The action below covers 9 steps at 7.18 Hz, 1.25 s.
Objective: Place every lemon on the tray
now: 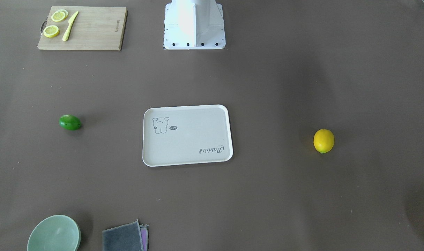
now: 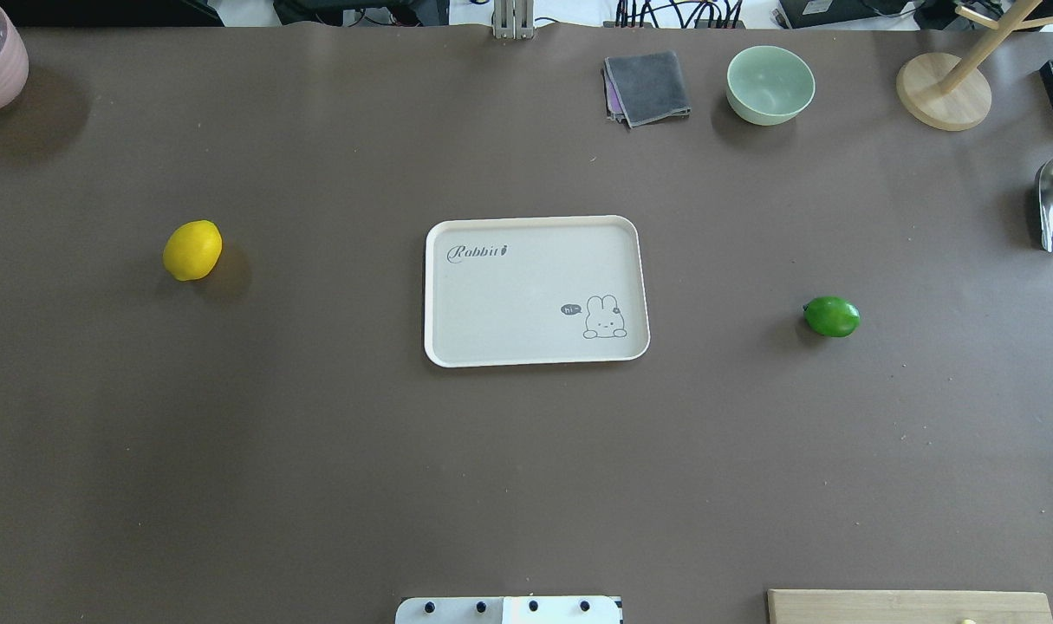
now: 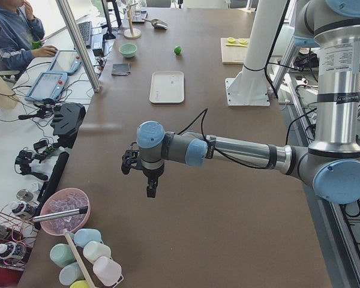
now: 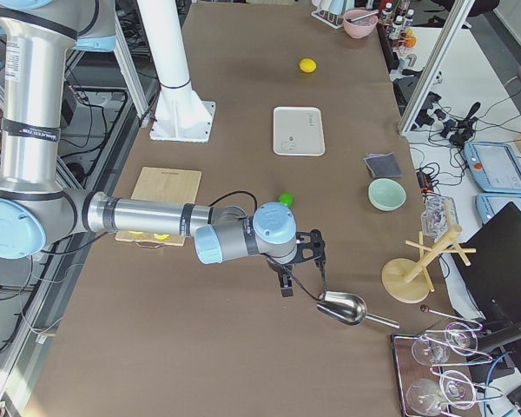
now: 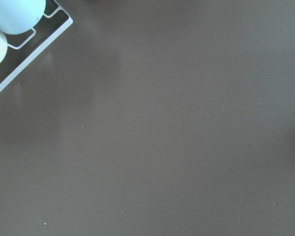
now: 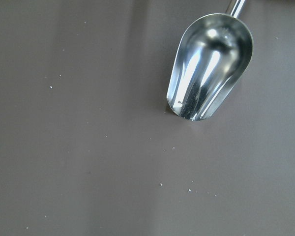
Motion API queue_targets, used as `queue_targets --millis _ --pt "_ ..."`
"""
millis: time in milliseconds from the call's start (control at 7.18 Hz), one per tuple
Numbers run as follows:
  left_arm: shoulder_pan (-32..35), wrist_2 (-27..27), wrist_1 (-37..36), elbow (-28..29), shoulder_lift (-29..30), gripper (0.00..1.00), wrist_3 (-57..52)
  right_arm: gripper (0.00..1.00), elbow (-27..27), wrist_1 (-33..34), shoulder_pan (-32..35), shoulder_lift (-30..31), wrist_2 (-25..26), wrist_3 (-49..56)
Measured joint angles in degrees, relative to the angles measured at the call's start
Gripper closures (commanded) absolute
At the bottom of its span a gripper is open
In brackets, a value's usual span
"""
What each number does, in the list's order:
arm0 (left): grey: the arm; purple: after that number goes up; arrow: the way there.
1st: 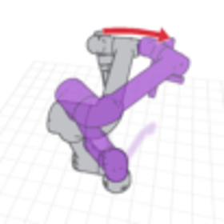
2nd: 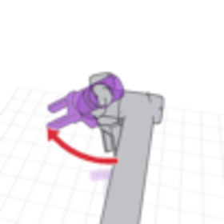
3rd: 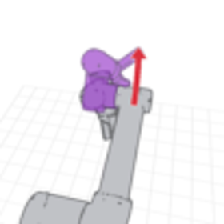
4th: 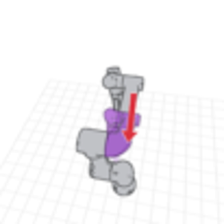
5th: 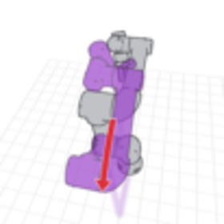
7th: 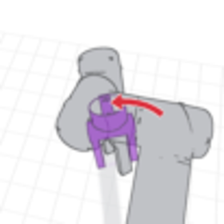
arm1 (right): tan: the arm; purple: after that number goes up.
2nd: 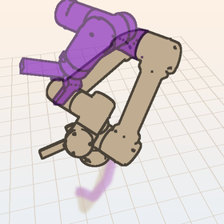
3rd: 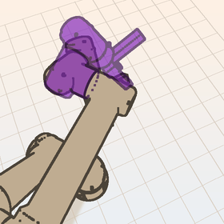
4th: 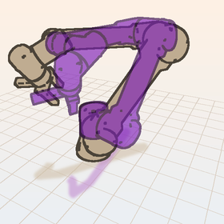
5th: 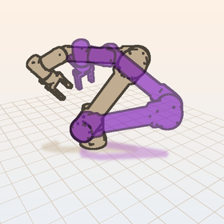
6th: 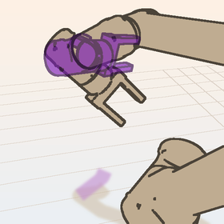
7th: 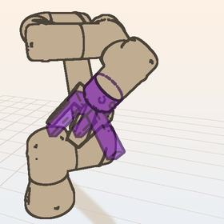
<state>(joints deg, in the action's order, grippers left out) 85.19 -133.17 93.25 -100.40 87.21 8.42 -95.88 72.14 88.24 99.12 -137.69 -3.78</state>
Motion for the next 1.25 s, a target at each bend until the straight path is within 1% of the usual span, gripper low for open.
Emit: queue_targets --millis 975,1253 --pt "-0.31 -0.20 0.07 -1.38 -0.10 0.02 -0.35 0.00 -0.29 -0.07 -0.08 0.20 0.08 0.13" --pt "-0.88 -0.39 0.52 -0.97 0.24 0.02 -0.26 0.00 -0.39 -0.07 -0.12 0.19 -0.15 0.03"
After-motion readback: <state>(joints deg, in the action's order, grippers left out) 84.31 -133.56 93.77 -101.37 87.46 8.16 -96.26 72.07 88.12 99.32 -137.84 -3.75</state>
